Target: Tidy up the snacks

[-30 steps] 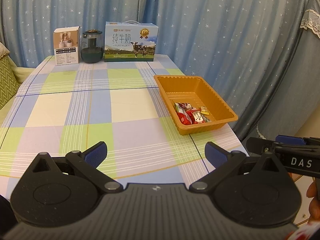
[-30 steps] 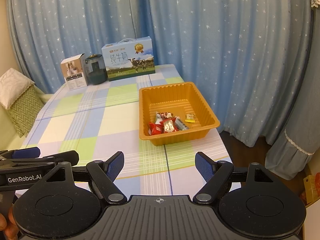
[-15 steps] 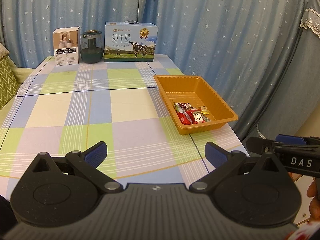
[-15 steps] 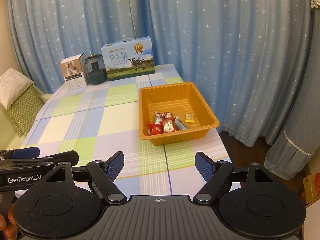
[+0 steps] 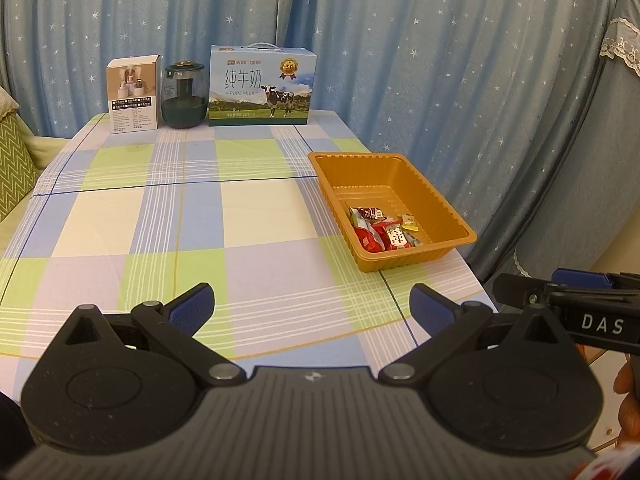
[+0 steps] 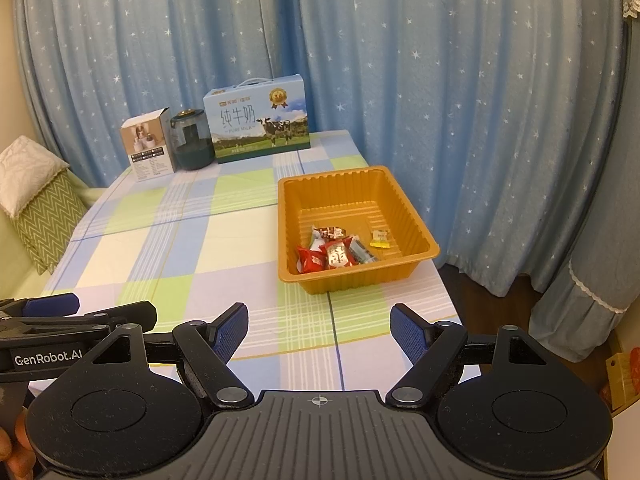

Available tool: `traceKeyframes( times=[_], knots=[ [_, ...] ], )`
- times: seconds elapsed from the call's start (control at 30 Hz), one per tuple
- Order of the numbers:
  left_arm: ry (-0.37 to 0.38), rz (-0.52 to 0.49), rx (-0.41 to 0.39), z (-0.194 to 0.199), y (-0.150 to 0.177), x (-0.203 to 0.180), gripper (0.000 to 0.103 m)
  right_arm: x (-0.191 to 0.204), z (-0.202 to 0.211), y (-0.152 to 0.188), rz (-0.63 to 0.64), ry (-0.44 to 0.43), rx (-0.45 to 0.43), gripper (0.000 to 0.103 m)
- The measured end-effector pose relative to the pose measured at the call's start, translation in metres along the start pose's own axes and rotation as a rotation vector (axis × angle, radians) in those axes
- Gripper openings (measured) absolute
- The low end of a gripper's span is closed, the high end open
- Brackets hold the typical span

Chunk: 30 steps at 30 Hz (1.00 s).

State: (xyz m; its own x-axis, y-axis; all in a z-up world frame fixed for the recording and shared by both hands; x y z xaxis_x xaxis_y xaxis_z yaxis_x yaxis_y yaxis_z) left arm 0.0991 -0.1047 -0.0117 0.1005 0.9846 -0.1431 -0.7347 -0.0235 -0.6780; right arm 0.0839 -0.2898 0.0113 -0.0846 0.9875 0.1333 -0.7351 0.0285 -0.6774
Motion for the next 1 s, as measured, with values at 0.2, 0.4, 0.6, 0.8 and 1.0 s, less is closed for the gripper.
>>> traceKeyframes(
  times=[0.2,0.4,0.6,0.8,1.0],
  knots=[
    [0.000,0.000,-0.001,0.001,-0.002,0.001,0.103,0.000,0.000,0.000,0.001,0.000,0.000,0.078],
    [0.000,0.001,-0.001,0.001,-0.004,0.002,0.103,0.000,0.000,-0.001,0.000,0.000,0.000,0.078],
    [-0.002,-0.001,-0.001,0.001,-0.005,0.002,0.103,0.000,0.000,0.000,0.000,-0.001,0.000,0.078],
    [-0.010,-0.003,0.001,-0.001,-0.007,0.002,0.103,0.000,0.000,-0.009,-0.003,-0.007,-0.005,0.078],
    [-0.009,-0.012,0.008,-0.004,-0.006,-0.001,0.103,-0.005,-0.002,-0.010,-0.015,-0.008,-0.007,0.078]
  ],
)
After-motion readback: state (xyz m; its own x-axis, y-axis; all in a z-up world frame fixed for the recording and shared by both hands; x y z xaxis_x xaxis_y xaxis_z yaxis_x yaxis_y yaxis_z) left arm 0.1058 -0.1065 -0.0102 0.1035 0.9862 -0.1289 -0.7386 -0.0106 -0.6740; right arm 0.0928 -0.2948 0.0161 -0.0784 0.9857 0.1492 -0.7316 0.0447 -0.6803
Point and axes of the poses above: each gripper's, at about its wrist camera, not at the fingertips, and z roughly against the way its jaws point, x to its left, y to its underside, the point moved 8 cm from there along -z, roughly the way its jaws point, and after that the axes turned 6 degrees about x, right-handed, at the moved point
